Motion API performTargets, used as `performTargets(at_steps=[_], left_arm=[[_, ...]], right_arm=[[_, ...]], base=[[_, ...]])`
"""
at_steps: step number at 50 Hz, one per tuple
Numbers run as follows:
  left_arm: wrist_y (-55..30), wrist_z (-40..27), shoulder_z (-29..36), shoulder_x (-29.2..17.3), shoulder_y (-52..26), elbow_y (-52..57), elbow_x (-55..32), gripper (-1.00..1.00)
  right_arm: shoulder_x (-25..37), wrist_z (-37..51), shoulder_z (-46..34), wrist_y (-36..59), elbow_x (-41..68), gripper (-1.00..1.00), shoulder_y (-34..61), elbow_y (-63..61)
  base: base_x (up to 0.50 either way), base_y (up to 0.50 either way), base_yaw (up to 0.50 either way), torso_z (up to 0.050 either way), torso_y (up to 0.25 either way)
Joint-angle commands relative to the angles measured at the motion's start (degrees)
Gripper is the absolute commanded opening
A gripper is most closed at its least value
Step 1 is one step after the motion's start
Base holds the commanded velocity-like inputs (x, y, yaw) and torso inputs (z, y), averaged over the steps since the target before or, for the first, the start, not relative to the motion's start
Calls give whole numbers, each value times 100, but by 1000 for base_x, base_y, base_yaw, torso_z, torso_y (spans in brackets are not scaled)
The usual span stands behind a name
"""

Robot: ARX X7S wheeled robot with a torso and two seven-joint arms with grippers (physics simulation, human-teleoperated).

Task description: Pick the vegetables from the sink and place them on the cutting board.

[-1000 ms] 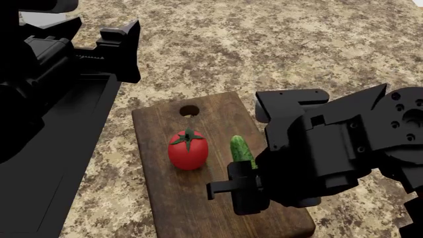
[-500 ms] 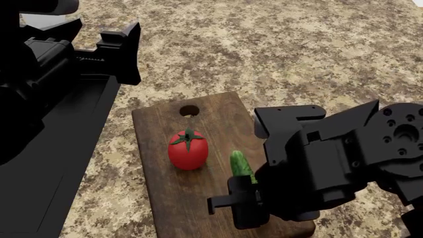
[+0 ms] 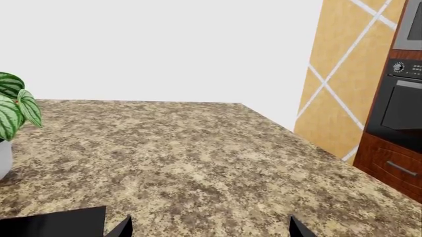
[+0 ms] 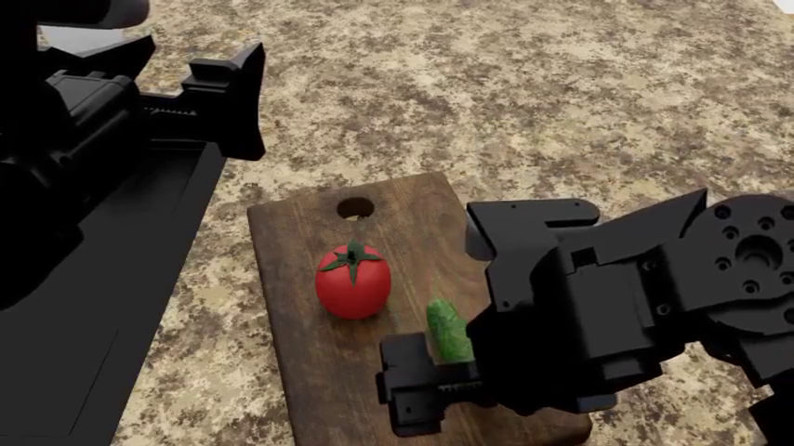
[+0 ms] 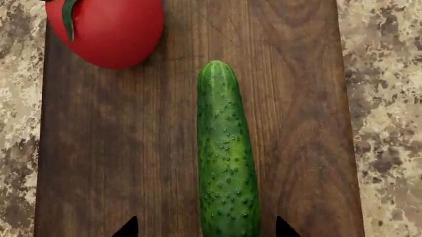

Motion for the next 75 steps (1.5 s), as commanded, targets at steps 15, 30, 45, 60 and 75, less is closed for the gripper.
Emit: performTargets(at_steps=[15, 30, 45, 60, 75], left_arm=[[276, -238, -106, -157, 289, 365, 66, 100], [1795, -422, -564, -668, 2257, 2522, 509, 100], [2760, -343, -1289, -728, 4346, 4206, -94, 100], [2964, -495, -1482, -908, 4740, 5218, -324, 100], [4755, -1938, -352, -2550, 4592, 5834, -634, 100]], right_arm=[[628, 1057, 299, -432, 97, 100, 860, -1421], [1552, 448, 1625, -2348, -3061, 100, -902, -5194], [2634, -389, 2499, -5254, -5900, 100, -4115, -7385], [2666, -212, 2699, -5822, -6217, 100, -4546, -8111], [3241, 1591, 1026, -5491, -5842, 100, -2489, -8866]], base=[[0, 0, 0, 0, 0], [0, 0, 0, 0, 0], [0, 0, 0, 0, 0], [0, 0, 0, 0, 0], [0, 0, 0, 0, 0]])
